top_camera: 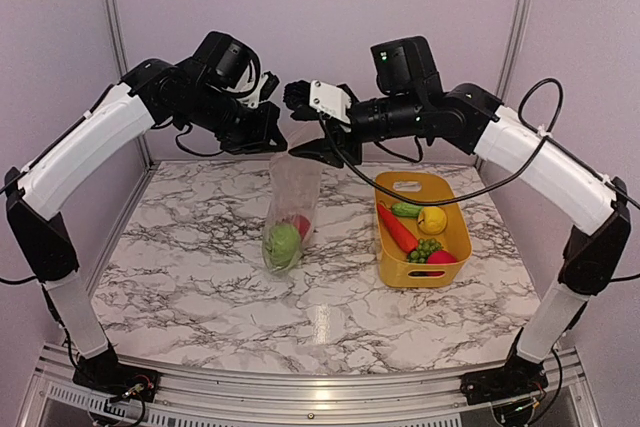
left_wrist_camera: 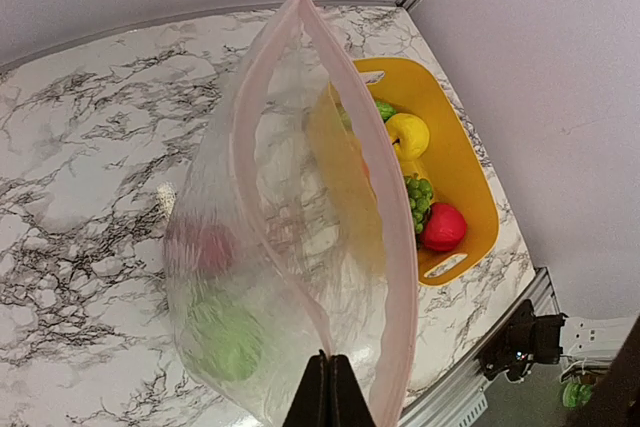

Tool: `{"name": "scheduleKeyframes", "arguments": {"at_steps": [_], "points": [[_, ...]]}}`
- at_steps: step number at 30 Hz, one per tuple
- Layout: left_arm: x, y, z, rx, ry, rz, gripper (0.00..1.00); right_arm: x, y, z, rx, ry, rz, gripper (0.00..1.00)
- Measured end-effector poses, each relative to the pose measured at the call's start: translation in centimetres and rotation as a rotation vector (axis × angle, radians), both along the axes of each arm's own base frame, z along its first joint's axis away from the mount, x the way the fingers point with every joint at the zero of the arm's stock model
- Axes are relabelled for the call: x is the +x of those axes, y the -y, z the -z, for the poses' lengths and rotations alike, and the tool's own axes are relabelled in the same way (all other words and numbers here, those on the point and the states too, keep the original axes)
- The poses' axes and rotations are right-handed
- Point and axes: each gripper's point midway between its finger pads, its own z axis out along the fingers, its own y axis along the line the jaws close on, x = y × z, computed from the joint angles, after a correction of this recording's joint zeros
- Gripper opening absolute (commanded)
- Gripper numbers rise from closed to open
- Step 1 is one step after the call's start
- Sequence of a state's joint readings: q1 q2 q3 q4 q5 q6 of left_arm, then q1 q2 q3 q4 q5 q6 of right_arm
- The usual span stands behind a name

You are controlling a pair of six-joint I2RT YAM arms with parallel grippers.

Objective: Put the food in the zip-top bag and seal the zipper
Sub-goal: Pass from the left arm to the right

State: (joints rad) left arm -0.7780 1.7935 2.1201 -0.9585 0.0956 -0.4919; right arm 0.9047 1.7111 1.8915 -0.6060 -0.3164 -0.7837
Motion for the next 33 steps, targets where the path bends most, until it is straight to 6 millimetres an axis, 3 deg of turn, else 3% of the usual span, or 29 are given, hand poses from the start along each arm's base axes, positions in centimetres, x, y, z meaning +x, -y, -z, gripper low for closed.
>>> {"name": "scheduleKeyframes", "arguments": {"at_steps": [5,8,11,19,27,33], "points": [[-0.8,0.1,1.5,0.025,0.0,0.064,0.0,3.9,4.8,-5.5,0.147,-0.001,0.128,0.58],[-1.5,0.0,1.4,0.015,0.011,0.099,0.0,6.3,7.2,-6.3,0.186,-0.014,0.199,0.57],[-2.4,-0.2,0.2,-0.013,0.039,0.139,0.0,7.4,8.1,-5.7,0.183,-0.027,0.231,0.56],[-4.9,-1.3,-2.4,-0.056,0.111,0.22,0.0,7.2,6.1,-3.5,0.125,-0.007,0.169,0.57],[-5.4,-2.5,-0.4,0.017,0.121,0.228,0.0,4.4,1.9,-0.7,0.031,0.06,0.059,0.57],[-5.3,-2.9,0.2,0.067,0.143,0.211,0.0,4.8,-0.1,3.0,-0.033,0.005,0.02,0.57]]}}
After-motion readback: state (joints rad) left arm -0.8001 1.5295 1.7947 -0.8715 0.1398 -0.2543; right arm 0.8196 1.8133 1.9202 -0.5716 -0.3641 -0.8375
